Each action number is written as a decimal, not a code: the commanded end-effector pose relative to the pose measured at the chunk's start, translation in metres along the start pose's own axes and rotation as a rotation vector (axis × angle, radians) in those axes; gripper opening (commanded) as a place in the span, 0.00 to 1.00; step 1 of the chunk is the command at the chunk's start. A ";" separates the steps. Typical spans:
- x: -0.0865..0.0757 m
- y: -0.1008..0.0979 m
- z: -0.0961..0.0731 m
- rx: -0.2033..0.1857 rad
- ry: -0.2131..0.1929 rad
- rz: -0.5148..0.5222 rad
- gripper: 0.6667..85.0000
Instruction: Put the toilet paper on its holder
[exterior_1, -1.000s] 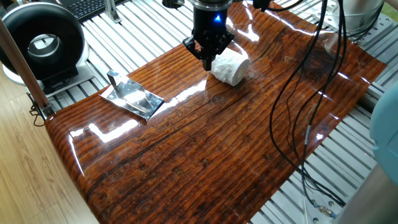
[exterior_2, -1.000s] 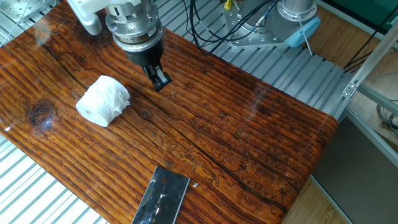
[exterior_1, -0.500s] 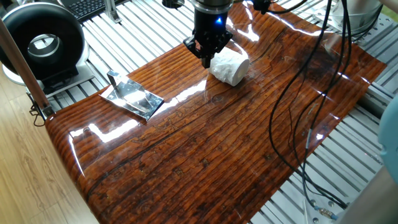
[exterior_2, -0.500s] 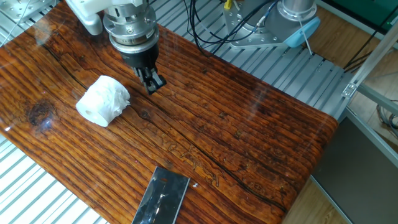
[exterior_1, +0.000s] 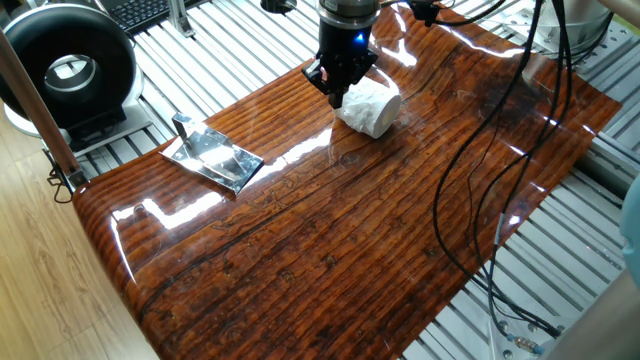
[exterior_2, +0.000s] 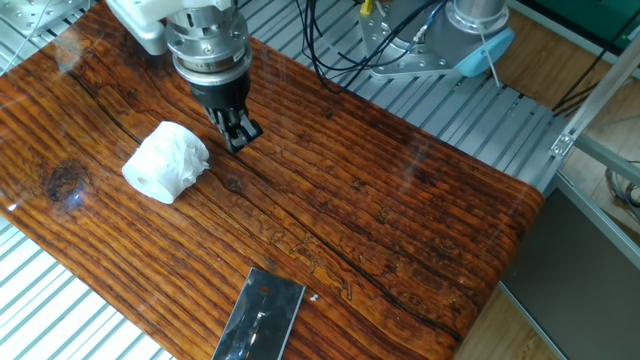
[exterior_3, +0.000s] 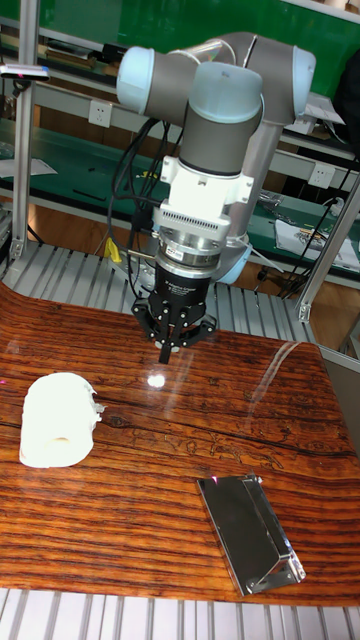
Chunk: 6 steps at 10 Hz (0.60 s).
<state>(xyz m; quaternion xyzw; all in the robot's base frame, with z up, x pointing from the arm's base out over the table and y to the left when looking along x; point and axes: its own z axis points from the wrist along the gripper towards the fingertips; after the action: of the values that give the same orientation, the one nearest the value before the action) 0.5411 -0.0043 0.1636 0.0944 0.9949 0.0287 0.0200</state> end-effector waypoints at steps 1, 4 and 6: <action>0.001 0.000 0.000 -0.013 -0.006 0.005 0.06; 0.002 -0.002 0.001 -0.005 -0.001 0.012 0.02; 0.006 0.000 0.001 -0.015 0.016 0.026 0.02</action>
<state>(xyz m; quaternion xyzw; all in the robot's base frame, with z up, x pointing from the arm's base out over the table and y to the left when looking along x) 0.5371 -0.0073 0.1615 0.0994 0.9945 0.0268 0.0172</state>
